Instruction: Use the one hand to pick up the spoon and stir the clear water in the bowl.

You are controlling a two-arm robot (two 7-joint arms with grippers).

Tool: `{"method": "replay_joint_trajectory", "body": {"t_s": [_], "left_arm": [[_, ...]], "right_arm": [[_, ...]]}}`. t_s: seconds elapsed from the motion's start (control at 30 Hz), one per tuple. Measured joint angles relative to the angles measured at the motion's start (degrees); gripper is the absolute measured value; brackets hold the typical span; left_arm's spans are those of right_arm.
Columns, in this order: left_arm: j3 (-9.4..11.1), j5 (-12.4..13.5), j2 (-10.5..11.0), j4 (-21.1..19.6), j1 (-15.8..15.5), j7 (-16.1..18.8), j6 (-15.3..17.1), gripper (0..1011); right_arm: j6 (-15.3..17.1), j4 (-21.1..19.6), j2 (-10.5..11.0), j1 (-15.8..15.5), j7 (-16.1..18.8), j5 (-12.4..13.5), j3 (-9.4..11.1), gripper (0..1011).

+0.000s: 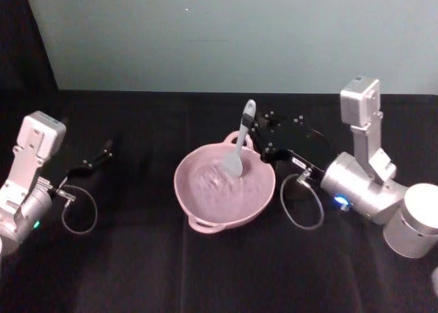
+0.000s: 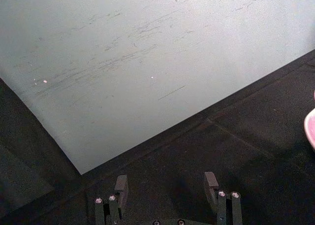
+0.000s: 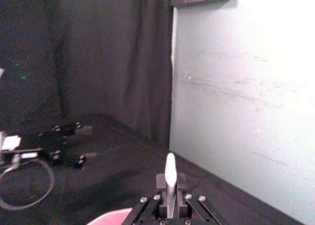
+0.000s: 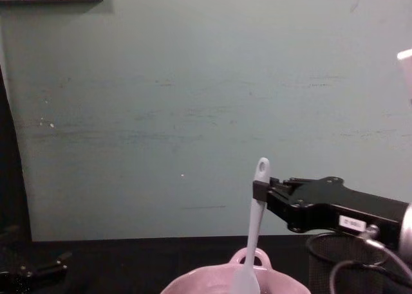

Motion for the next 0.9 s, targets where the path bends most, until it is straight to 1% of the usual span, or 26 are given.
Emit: {"method": "replay_joint_trajectory", "body": {"t_s": [0.07,0.1,0.17,0.27,0.3,0.33,0.5,0.53,0.63,0.67,0.73,0.77,0.83,0.9], "left_arm": [[0.0,0.0,0.0,0.0,0.0,0.0,0.0,1011],[0.0,0.0,0.0,0.0,0.0,0.0,0.0,1011],[0.0,0.0,0.0,0.0,0.0,0.0,0.0,1011],[0.0,0.0,0.0,0.0,0.0,0.0,0.0,1011],[0.0,0.0,0.0,0.0,0.0,0.0,0.0,1011],[0.0,0.0,0.0,0.0,0.0,0.0,0.0,1011],[0.0,0.0,0.0,0.0,0.0,0.0,0.0,1011],[0.0,0.0,0.0,0.0,0.0,0.0,0.0,1011],[0.0,0.0,0.0,0.0,0.0,0.0,0.0,1011],[0.0,0.0,0.0,0.0,0.0,0.0,0.0,1011],[0.0,0.0,0.0,0.0,0.0,0.0,0.0,1011],[0.0,0.0,0.0,0.0,0.0,0.0,0.0,1011],[0.0,0.0,0.0,0.0,0.0,0.0,0.0,1011],[0.0,0.0,0.0,0.0,0.0,0.0,0.0,1011]], "right_arm": [[0.8,-1.4,0.9,-0.9,0.5,0.6,0.3,114],[1.6,-3.0,1.7,-1.9,1.0,1.4,0.5,114],[2.3,-4.6,2.4,-3.0,1.5,2.3,0.6,114],[3.7,-7.6,3.4,-4.8,2.8,4.4,0.2,114],[3.7,-7.6,3.4,-4.8,2.8,4.4,0.2,114],[4.0,-8.5,3.4,-5.2,3.1,5.0,-0.3,114],[4.5,-9.9,3.2,-5.5,3.5,6.0,-1.9,114],[4.5,-10.0,2.9,-5.3,3.5,6.1,-2.6,114],[4.5,-9.6,2.4,-4.6,3.5,5.9,-3.5,114],[4.4,-8.8,1.9,-3.9,3.5,5.6,-4.1,114],[4.1,-7.8,1.4,-3.1,3.3,5.1,-4.7,114],[3.6,-6.7,0.8,-2.4,3.0,4.6,-5.1,114],[3.2,-5.6,0.3,-1.7,2.7,4.1,-5.4,114],[2.2,-3.5,-0.7,-0.4,2.1,3.2,-5.7,114]]}}
